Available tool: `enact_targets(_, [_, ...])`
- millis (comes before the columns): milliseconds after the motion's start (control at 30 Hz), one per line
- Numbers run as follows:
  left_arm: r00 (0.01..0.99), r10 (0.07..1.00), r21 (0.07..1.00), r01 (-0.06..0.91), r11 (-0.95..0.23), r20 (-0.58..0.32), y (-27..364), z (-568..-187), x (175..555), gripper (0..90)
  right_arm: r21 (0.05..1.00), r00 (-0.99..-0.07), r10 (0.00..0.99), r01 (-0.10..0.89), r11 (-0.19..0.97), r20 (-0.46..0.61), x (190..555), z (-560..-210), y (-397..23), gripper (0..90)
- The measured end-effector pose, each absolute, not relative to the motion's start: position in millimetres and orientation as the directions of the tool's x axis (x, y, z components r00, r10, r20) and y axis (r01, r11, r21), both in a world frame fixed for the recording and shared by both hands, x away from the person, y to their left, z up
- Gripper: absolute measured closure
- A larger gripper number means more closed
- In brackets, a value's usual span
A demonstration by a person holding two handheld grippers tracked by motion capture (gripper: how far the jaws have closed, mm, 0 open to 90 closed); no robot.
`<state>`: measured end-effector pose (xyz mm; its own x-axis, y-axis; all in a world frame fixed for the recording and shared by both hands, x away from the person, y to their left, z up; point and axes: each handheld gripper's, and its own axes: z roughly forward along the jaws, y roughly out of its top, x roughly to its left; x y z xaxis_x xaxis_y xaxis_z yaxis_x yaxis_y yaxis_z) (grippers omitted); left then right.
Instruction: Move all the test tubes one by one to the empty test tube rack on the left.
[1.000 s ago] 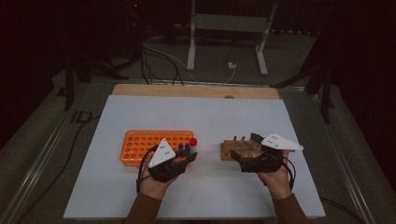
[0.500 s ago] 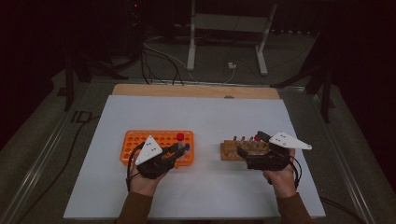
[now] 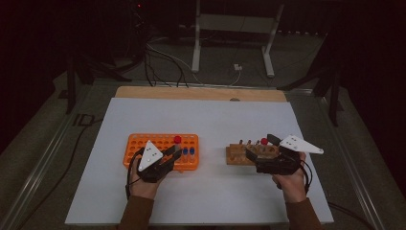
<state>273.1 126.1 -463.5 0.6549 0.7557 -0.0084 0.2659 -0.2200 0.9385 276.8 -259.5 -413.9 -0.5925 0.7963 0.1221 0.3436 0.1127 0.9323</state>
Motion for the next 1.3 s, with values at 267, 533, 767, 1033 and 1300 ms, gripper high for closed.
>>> enact_targets(267, [0.635, 0.773, 0.933, 0.286, -0.221, -0.012, 127.1, -473.0, 277.8, 74.4, 0.933, -0.59, 0.798, 0.344, 0.109, 0.124, 276.4, -413.9, -260.8, 0.0])
enact_targets(533, [0.645, 0.765, 0.908, 0.321, -0.269, -0.001, 123.4, -481.5, 281.0, 74.4, 0.931, -0.592, 0.797, 0.346, 0.115, 0.122, 276.4, -414.7, -260.2, 0.0])
enact_targets(767, [0.656, 0.755, 0.883, 0.343, -0.32, 0.019, 122.6, -487.9, 281.5, 74.2, 0.931, -0.583, 0.802, 0.35, 0.105, 0.129, 277.4, -414.9, -266.0, 0.0])
enact_targets(1033, [0.67, 0.742, 0.856, 0.368, -0.364, 0.027, 119.6, -494.0, 283.1, 74.2, 0.93, -0.572, 0.81, 0.353, 0.099, 0.131, 278.4, -414.4, -270.2, 0.0])
enact_targets(1300, [0.67, 0.742, 0.845, 0.397, -0.358, 0.0, 121.2, -496.0, 284.7, 73.9, 0.931, -0.559, 0.818, 0.354, 0.093, 0.131, 280.1, -413.9, -275.7, 0.0])
